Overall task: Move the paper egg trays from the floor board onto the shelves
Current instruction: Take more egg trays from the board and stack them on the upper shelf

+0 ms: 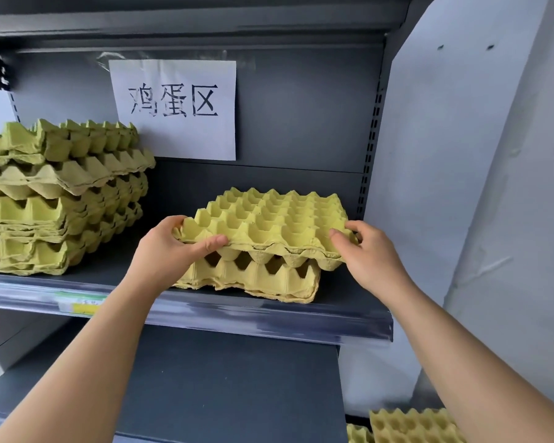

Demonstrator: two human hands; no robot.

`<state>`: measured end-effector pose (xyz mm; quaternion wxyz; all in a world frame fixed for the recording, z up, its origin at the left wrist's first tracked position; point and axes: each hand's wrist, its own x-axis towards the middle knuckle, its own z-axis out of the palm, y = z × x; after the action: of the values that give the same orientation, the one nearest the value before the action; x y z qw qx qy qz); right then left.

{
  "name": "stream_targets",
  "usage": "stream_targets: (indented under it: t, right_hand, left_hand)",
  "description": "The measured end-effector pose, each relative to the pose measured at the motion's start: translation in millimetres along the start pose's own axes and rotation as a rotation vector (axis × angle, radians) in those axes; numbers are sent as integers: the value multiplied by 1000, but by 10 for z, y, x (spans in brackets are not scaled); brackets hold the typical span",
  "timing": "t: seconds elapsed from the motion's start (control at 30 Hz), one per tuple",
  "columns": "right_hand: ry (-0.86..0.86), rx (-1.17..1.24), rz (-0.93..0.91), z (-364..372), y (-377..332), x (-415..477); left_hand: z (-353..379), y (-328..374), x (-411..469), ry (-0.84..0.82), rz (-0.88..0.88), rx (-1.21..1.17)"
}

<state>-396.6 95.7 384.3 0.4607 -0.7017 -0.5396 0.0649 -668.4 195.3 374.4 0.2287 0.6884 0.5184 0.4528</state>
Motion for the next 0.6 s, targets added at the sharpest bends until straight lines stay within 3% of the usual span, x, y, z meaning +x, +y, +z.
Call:
stream_targets:
  t: [0.37, 0.47, 0.6]
  right_hand:
    - [77, -165, 29, 39, -210, -37]
    - [151, -238, -50, -16, -286, -163]
    - [216, -311, -162, -122, -317, -483]
  left_hand:
    - [-69, 36, 5, -8, 38, 106]
    - [-93, 91, -48, 129, 241, 283]
    - [4, 268, -250, 208, 561, 263]
